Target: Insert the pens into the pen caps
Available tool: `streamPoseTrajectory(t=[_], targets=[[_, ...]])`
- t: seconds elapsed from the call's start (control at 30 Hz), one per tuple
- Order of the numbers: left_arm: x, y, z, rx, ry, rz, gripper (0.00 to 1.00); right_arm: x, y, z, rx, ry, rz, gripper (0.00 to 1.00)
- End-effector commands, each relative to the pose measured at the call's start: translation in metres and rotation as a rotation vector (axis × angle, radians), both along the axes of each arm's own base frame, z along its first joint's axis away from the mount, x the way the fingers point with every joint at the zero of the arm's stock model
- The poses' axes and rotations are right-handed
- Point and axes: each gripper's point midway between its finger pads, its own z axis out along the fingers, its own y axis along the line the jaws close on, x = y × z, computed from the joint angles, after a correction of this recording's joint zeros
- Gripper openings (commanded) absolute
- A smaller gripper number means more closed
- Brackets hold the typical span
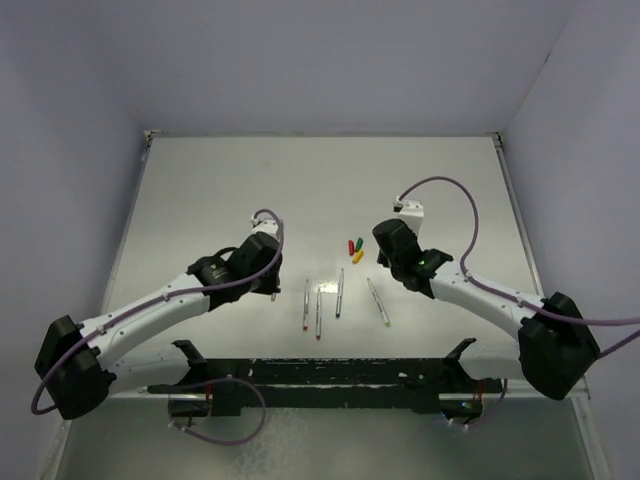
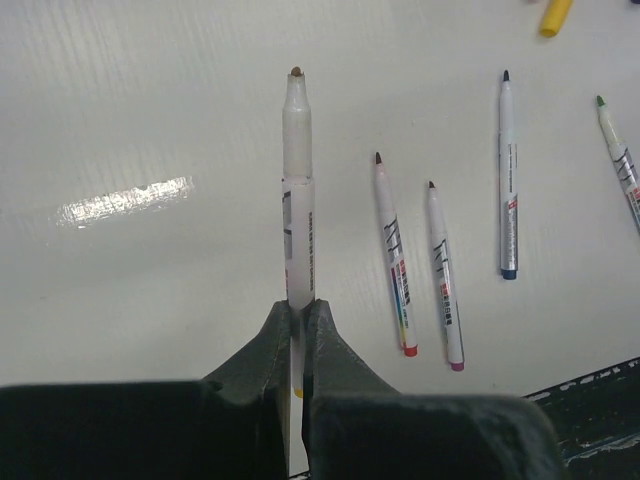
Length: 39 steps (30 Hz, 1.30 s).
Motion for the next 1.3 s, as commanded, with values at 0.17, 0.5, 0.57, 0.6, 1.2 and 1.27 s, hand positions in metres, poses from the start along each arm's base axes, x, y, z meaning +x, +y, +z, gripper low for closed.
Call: streamPoseTrajectory(t=[0.17,0.5,0.57,0.6,1.2,1.27], targets=[[-0.013,0.011,0.007,-0.086,-0.082,-0.007,0.0,0.03,0.066,-0.008,0.084,0.043,0.102,0.29],[-0.027,-0.002,-0.009,-0.121,-0.054,-0.08,0.0,0.041,0.096,-0.026,0.051,0.098,0.1,0.4],[-0.029,-0.006,-0.008,-0.127,-0.062,-0.096,0.0,0.046,0.1,-0.021,0.067,0.087,0.085,0.41],[-0.029,-0.008,-0.007,-0.131,-0.066,-0.102,0.0,0.047,0.101,-0.02,0.072,0.083,0.078,0.41],[-0.036,-0.017,-0.017,-0.139,-0.061,-0.132,0.0,0.036,0.077,-0.047,0.029,0.138,-0.091,0.36],[-0.037,-0.017,-0.018,-0.134,-0.056,-0.134,0.0,0.036,0.078,-0.049,0.032,0.141,-0.095,0.36]])
